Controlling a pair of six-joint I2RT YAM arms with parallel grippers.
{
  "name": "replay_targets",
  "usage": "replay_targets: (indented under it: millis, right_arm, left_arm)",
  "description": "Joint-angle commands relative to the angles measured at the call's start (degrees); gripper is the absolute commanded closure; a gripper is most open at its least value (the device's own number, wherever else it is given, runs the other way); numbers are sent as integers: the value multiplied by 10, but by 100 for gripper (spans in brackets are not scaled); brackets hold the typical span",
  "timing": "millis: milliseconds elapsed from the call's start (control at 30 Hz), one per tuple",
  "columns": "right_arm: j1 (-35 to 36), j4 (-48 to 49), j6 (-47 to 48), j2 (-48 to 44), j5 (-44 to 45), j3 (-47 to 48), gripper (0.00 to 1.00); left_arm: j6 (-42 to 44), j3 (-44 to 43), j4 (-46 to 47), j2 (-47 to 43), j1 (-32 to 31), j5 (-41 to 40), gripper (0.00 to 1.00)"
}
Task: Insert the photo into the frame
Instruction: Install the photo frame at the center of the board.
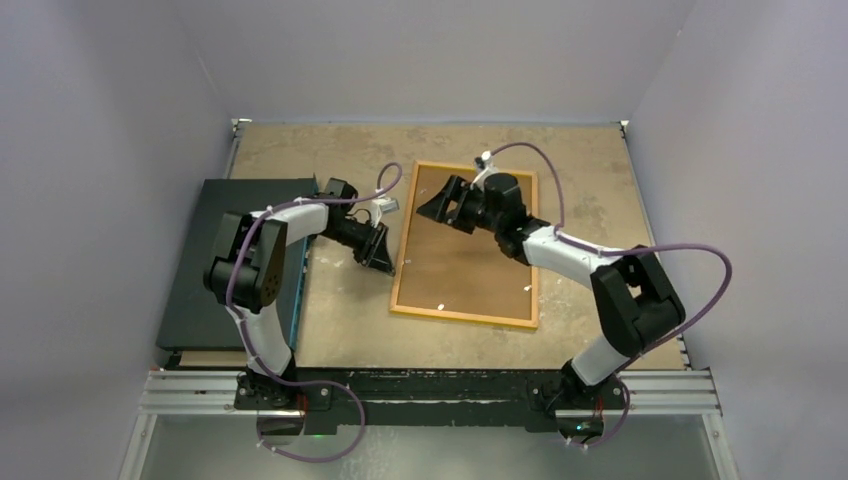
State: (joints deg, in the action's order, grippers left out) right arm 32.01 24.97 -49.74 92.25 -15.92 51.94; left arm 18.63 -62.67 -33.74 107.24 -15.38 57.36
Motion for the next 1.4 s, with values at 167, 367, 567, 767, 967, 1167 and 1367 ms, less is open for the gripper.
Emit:
replay_targets:
  millis: [167,367,567,767,967,1167,1367]
  right_arm:
    - [-49,-132,111,98,19,115,19]
    - [-47,-147,123,178,11,190,22]
    - [-42,-156,126,216,-2,248,22]
    - [-37,-162,130,245,-5,290,26]
    - [-37,-179,138,270,2,335,29]
    - [-38,-194,118,269,1,338,29]
    - [-41,-186,106,274,-4,332,31]
  left_arm:
    - [40,23,61,-23,-14,-37,81]
    - [24,52,94,-18,-63,-36,85]
    - [11,66,99,-37,-116,-9,85]
    - [-3,28,53,-69,-75,38,80]
    - [-150,-30,173,-55,3,13,70]
    - [-332,-89,339,37,4,-30,69]
    - [-366,-129,355,108,3,-77,73]
